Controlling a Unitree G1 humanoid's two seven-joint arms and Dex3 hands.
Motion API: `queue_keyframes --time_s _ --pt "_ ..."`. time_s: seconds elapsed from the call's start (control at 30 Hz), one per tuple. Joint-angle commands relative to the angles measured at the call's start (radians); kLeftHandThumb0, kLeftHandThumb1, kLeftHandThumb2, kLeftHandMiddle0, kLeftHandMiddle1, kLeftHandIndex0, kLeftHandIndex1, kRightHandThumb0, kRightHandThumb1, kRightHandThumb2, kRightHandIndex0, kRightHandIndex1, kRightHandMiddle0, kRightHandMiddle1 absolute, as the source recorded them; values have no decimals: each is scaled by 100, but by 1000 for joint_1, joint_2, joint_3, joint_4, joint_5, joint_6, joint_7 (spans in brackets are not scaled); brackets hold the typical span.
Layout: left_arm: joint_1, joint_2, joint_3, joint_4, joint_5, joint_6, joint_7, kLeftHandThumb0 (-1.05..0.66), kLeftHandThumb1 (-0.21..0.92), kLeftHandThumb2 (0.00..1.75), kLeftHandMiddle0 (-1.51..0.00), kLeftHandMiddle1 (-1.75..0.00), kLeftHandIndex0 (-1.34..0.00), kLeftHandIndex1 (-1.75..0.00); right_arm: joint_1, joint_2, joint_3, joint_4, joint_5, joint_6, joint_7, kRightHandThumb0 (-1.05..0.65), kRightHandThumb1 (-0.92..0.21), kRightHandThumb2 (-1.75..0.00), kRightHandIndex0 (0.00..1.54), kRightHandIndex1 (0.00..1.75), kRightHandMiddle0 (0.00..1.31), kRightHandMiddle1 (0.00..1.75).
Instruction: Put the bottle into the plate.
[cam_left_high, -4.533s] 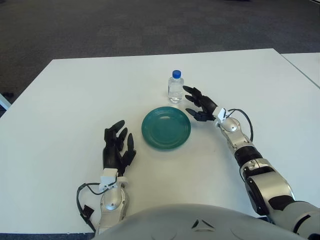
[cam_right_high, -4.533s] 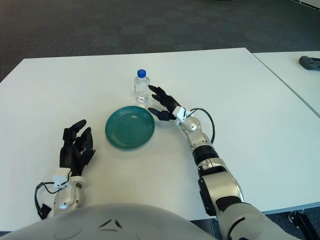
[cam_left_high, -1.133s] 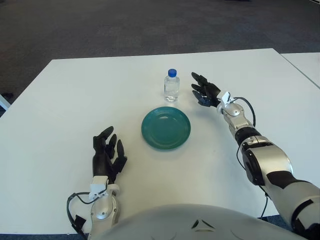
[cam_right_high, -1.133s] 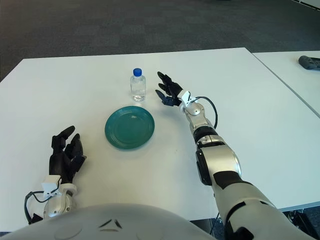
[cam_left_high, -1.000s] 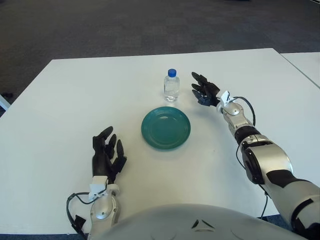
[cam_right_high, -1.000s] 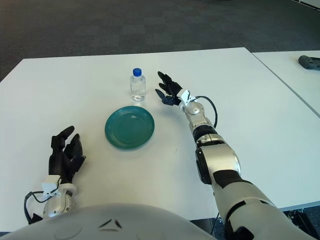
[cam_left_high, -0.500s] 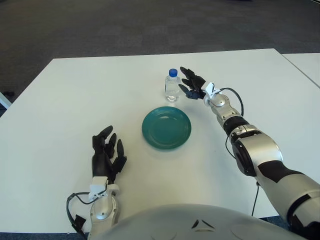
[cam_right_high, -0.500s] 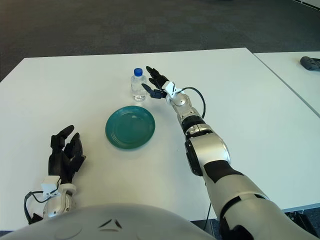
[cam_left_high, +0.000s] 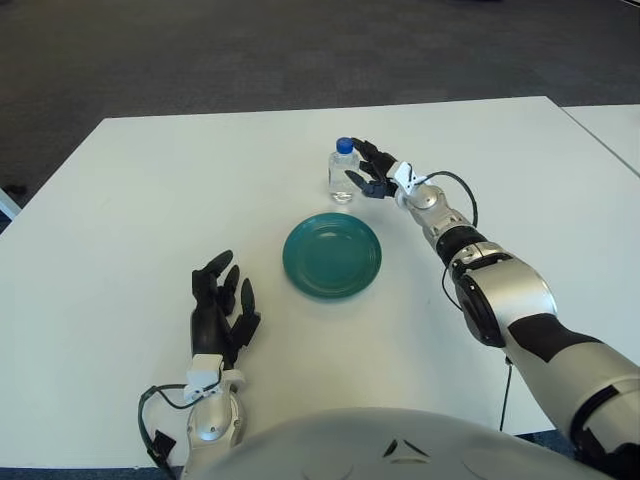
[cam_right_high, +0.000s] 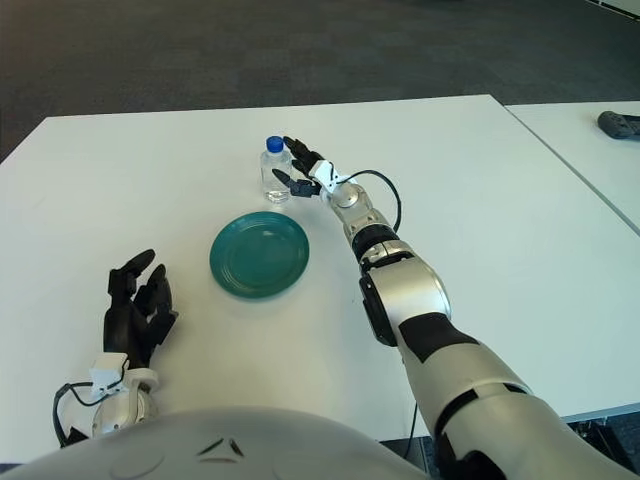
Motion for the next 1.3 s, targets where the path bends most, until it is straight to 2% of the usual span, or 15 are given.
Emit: queue_keyframes --time_s 0.0,0.7,0.9,0.97,1.07,1.23,1.27 --pt "13 -24 -14 -3 12 -13 13 -69 92 65 -48 -11 -4 -99 -49 23 11 8 -16 18 -6 -105 -92 -68 1 0 1 1" --pt "18 -29 -45 7 13 -42 50 -71 92 59 -50 -11 -6 -99 -44 67 15 -4 -3 -17 18 -105 -92 -71 0 0 3 2" --pt "19 -23 -46 6 21 -43 58 -72 92 59 -49 -10 -6 -98 -39 71 8 -8 0 -46 -12 -105 -92 -69 10 4 8 7" --pt "16 -24 -46 9 25 -43 62 -71 92 59 -49 -10 -5 -98 -34 74 0 -11 8 -65 -20 -105 -92 -66 20 3 3 29" --pt "14 -24 -45 10 27 -41 66 -71 92 60 -48 -10 -5 -98 -25 78 -15 -18 25 -95 -16 -105 -92 -57 30 5 1 50" --pt "8 -23 -44 12 20 -41 69 -71 92 61 -48 -10 -5 -98 5 86 -38 -45 58 -145 20 -104 -92 -40 39 11 0 65" --pt "6 -24 -44 13 19 -41 69 -71 92 61 -49 -10 -5 -98 10 87 -42 -50 64 -151 27 -102 -92 -34 35 27 0 70"
